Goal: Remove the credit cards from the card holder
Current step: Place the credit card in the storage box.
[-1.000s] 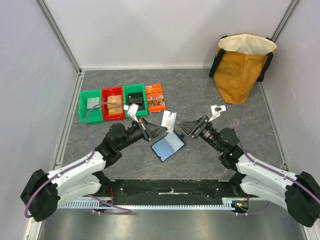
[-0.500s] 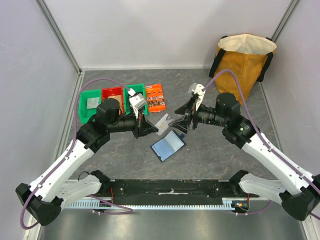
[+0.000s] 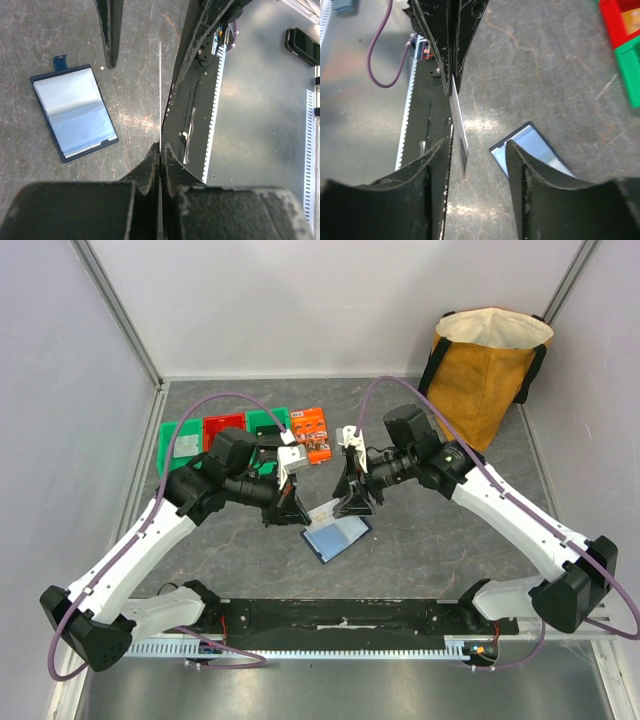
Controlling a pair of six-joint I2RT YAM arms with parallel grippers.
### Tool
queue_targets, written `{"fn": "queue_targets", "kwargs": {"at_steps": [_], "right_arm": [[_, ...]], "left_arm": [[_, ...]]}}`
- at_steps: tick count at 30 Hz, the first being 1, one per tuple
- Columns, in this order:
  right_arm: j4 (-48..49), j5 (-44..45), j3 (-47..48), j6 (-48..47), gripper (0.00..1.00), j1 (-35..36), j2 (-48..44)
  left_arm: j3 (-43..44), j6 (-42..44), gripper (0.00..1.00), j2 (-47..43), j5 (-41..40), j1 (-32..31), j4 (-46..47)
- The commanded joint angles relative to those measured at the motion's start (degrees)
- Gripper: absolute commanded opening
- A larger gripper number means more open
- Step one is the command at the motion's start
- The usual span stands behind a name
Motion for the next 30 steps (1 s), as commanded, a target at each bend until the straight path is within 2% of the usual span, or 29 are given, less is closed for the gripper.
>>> {"fn": "queue_targets", "kwargs": {"at_steps": [1,2,6,7,8,11,14,17,20,23,30], "right_arm": [[-3.7,-4.4,2.1,-3.6,0.52,0.7,1.0],[-3.6,-4.6,2.1,-3.6,0.45,0.8,1.2],[-3.3,-5.0,1.9,-3.6,0.0,0.8,1.3],[-2.8,-5.0,1.6,-3.1,0.0,0.7,1.3],[-1.6,-4.7,1.2,-2.0,0.0,0.7,1.2],[5.3,-4.3,-2.1,6.0,0.0,-0.4,0.5],[17.2,-2.9,-8.0,18.8,0.0,-1.5,-1.8],[33.0,2.0,-16.5,32.8,0.0,-1.5,-5.7],[50.8,10.6,-24.1,47.7,0.0,-1.5,-9.3],[61.7,16.1,-30.2,57.6,0.0,-1.4,-11.8],[76.9,24.6,-40.1,71.4,0.0,-1.1,-13.9]], "left_arm": [[3.3,5.2,0.02,0.9,3.9,0.0,-3.8],[3.4,5.5,0.02,1.1,3.9,0.0,-4.1],[3.2,5.9,0.02,0.9,1.3,0.0,-5.2],[2.9,5.2,0.05,0.4,-0.7,0.0,-4.9],[2.3,4.0,0.14,-0.1,-3.2,0.0,-3.9],[-1.3,-0.5,0.5,-3.8,-10.6,0.1,3.2],[-7.7,-7.7,0.65,-10.2,-19.9,0.2,14.2],[-14.1,-18.5,0.68,-16.9,-28.6,0.2,24.8],[-22.1,-30.1,0.68,-23.2,-32.6,0.3,35.0],[-30.6,-39.3,0.68,-27.4,-32.3,0.1,45.4],[-40.4,-53.2,0.69,-29.6,-30.0,0.2,63.4]]}}
